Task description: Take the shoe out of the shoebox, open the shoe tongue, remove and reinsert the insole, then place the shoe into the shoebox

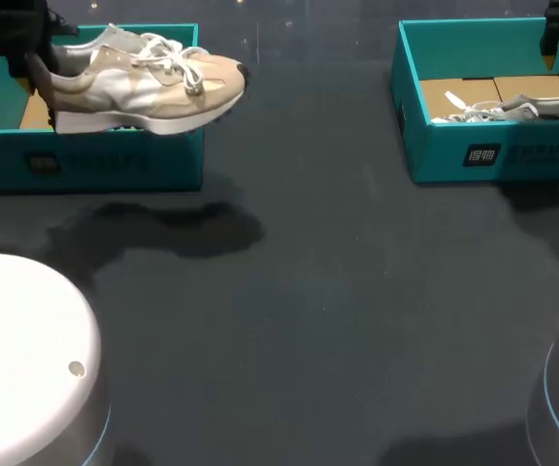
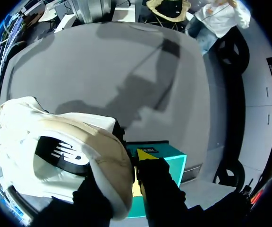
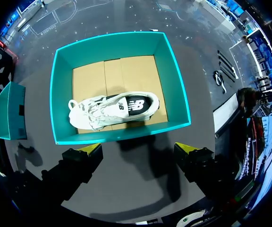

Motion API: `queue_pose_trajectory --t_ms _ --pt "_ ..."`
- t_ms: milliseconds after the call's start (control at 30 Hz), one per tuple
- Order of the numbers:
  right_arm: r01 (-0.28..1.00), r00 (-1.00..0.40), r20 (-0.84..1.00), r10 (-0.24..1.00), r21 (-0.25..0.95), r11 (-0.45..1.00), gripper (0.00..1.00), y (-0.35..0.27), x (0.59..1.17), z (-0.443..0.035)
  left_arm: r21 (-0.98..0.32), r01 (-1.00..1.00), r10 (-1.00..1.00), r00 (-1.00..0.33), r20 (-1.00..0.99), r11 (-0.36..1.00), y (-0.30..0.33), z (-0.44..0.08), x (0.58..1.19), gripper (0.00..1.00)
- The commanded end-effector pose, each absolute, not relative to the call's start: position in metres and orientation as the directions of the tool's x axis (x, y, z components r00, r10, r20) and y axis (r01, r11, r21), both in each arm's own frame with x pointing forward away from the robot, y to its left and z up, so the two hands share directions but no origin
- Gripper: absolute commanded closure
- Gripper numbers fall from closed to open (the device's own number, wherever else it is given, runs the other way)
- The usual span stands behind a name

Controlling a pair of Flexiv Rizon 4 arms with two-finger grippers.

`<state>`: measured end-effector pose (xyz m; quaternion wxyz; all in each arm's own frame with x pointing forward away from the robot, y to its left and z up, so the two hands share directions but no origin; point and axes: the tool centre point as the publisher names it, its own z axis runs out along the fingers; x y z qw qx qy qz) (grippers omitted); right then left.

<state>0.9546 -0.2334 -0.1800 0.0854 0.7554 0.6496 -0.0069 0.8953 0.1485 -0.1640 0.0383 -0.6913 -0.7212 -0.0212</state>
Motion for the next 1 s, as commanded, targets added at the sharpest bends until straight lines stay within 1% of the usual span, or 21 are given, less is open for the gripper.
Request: queue_pose_trajectory --t_ms 33,167,733,833,1000 --pt "0.983 0.156 -0.121 0.98 0.121 -0.141 0.0 -0.234 0.954 -0.18 0.189 0.982 0.993 -0.028 0.114 0.006 0.127 -0.165 0.831 1.0" --pt "0.983 0.156 -0.121 0.98 0.121 -0.141 0.0 -0.234 0.954 -0.18 0.192 0.981 0.993 -0.011 0.12 -0.012 0.104 -0.168 0.807 1.0" --pt "0.983 0.156 -0.121 0.98 0.121 -0.141 0.0 -0.234 0.954 -0.18 0.192 0.981 0.993 -0.011 0.12 -0.012 0.104 -0.168 0.807 1.0" --pt "0.983 0.156 -0.121 0.98 0.121 -0.141 0.0 -0.234 0.954 -0.18 0.171 0.985 0.99 0.0 0.138 -0.024 0.086 -0.177 0.801 1.0" --pt "0.983 0.156 -0.121 0.98 0.121 -0.141 0.0 -0.234 0.954 -0.18 0.117 0.99 0.985 0.057 0.162 -0.077 0.045 -0.194 0.787 1.0"
